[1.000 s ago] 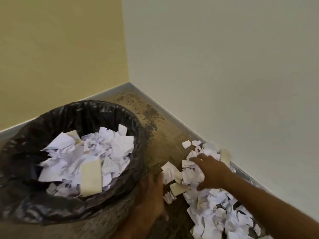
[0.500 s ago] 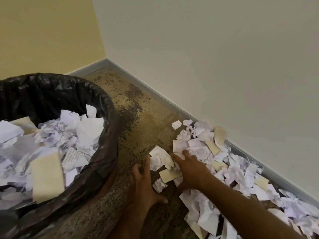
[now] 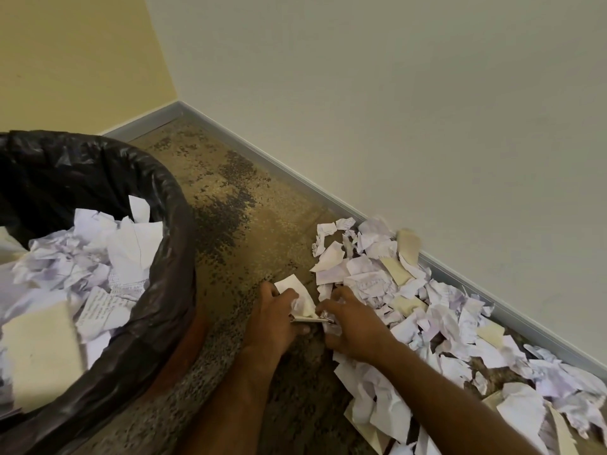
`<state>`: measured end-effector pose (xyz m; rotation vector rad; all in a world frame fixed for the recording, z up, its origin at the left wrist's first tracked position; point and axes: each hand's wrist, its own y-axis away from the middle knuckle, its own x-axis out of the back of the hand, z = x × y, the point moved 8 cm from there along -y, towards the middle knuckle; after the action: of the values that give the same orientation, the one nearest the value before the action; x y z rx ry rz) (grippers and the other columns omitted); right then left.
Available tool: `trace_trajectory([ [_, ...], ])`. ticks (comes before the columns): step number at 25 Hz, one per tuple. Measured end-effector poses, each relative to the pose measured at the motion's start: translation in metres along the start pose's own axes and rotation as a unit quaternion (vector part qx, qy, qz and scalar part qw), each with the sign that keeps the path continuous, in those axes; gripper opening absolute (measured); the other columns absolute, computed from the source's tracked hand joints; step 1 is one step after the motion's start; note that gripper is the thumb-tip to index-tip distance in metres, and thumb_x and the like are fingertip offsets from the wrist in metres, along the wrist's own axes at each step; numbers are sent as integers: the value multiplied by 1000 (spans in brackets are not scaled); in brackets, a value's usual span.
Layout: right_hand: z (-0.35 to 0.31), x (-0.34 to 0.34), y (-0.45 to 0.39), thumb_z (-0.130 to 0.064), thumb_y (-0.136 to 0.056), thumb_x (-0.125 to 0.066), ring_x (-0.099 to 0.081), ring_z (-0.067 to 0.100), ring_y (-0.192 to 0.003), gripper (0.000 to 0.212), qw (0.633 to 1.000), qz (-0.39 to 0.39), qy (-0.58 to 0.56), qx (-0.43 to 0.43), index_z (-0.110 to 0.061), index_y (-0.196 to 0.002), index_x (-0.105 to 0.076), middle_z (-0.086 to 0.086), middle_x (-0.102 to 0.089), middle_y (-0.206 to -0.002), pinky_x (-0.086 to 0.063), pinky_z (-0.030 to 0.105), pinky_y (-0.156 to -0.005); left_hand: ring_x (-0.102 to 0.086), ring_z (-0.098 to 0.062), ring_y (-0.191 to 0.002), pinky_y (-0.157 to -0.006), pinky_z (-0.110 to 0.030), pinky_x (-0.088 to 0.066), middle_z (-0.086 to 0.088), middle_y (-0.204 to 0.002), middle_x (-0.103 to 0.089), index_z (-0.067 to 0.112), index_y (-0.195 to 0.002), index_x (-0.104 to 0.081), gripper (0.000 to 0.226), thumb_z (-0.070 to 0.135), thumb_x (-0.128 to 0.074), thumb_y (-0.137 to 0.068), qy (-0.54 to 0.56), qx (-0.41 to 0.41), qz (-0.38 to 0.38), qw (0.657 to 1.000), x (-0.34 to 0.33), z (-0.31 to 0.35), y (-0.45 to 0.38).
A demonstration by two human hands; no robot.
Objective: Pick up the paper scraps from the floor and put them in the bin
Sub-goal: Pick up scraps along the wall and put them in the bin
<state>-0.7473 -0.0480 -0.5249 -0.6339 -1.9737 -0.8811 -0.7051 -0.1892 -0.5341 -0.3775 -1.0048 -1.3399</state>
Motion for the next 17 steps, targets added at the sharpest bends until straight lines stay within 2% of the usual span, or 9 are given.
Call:
trace_trajectory([
  [2, -1, 0, 0, -32, -82, -69, -57, 18, -100, 45, 1000, 7, -14, 1, -31, -126, -57, 0, -40, -133, -49, 25, -81, -55, -21, -99, -82, -31, -51, -1, -113, -44, 18, -105, -65, 30, 25, -78, -79, -28, -21, 20, 999, 2, 2, 3],
  [4, -3, 1, 0, -29, -83, -68, -55, 16, -101, 42, 999, 17, -32, 0, -31, -124, -61, -1, -45, -129, -48, 23, -81, -55, -19, -98, -77, -26, -48, -2, -113, -51, 16, -102, -69, 18, 20, -71, -84, -51, -18, 23, 998, 5, 3, 4],
  [9, -15, 20, 4, -24, -76, -74, -55, 12, -91, 34, 994, 58, -93, 26, -29, -109, -70, -3, -63, -103, -47, 27, -76, -58, -17, -89, -68, -22, -38, -1, -100, -62, 16, -92, -74, 10, 19, -72, -83, -31, -15, 40, 999, 16, -2, 14],
  [12, -22, 39, 12, -26, -72, -77, -57, 10, -84, 26, 990, 80, -109, 42, -35, -96, -72, -5, -65, -92, -50, 33, -74, -56, -13, -81, -65, -21, -35, 4, -86, -57, 18, -84, -74, 4, 21, -71, -85, 2, -25, 64, 998, 27, 3, 31],
  [14, -26, 57, 21, -25, -70, -77, -57, 6, -81, 24, 987, 91, -120, 63, -35, -92, -73, -8, -66, -86, -51, 38, -73, -54, -11, -76, -63, -23, -38, 6, -83, -55, 18, -82, -74, 3, 21, -73, -83, 37, -38, 89, 995, 39, 13, 42],
  [17, -37, 110, 42, -32, -70, -76, -61, 5, -79, 20, 976, 131, -139, 107, -38, -89, -72, -14, -67, -82, -53, 35, -71, -56, -13, -72, -62, -29, -47, 3, -83, -60, 16, -80, -73, 3, 18, -76, -80, 87, -66, 126, 986, 70, 39, 57],
])
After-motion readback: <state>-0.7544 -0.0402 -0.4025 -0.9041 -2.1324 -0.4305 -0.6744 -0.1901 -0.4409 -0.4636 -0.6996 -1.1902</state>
